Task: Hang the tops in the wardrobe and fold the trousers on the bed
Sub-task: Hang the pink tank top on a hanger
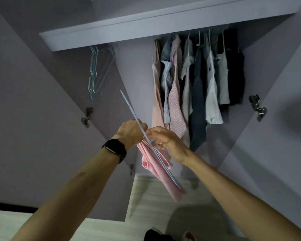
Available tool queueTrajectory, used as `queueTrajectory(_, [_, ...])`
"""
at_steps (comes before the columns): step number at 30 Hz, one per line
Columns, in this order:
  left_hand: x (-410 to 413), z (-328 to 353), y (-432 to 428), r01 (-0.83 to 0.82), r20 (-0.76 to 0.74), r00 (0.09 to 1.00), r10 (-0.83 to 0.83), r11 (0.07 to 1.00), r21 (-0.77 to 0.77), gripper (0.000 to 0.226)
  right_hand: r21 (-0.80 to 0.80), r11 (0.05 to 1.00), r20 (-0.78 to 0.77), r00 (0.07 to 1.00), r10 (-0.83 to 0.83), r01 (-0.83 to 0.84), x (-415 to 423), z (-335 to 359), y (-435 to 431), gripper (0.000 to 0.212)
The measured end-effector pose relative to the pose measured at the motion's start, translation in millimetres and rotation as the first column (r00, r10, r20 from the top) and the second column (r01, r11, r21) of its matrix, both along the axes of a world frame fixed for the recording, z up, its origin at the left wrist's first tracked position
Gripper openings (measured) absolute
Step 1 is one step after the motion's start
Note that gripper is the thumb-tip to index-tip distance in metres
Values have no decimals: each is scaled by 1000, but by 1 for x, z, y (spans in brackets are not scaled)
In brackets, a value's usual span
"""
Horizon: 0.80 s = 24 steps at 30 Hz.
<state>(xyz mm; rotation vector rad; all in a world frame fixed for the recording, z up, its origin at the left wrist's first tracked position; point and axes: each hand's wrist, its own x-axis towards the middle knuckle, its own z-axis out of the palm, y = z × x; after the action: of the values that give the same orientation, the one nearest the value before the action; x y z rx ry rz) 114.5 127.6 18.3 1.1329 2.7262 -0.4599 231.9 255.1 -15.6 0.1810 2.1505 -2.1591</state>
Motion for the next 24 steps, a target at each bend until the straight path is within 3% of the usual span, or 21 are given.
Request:
queueTrajectory(3, [-6, 2, 8, 10, -25, 1000, -12, 997, -70, 26, -94, 995, -33, 999, 20, -23, 5, -7, -6, 45])
queueTrajectory(8, [-15, 0, 8, 1, 16, 1000, 0, 998, -63, 37, -159, 983, -44, 994, -99, 91, 0, -3, 4, 11])
queueTrajectory(10, [-18, -2, 0, 14, 77, 997, -21, 996, 87, 43, -8, 955, -16, 955, -297, 297, -5, 2, 18, 42])
queueTrajectory(13, [-19, -4, -15, -41, 121, 993, -5, 926, 375, 46, 77, 765, -8, 768, -641, 639, -12, 10, 45, 63])
queueTrajectory(15, [-22, -2, -21, -108, 131, 990, 46, 849, 517, 36, -41, 647, 35, 648, -761, 761, -14, 14, 63, 59])
queueTrajectory(17, [-29, 5, -26, -128, 96, 991, 89, 821, 557, 27, -243, 582, 37, 607, -794, 776, -15, 20, 75, 46])
queueTrajectory(20, [-34, 17, -34, -159, 80, 987, 137, 811, 562, 24, -460, 539, 9, 610, -792, 706, -18, 36, 80, 33])
queueTrajectory(24, [-33, 32, -39, -241, 185, 971, 154, 627, 741, 15, -624, 495, 45, 660, -750, 605, -30, 57, 70, 40])
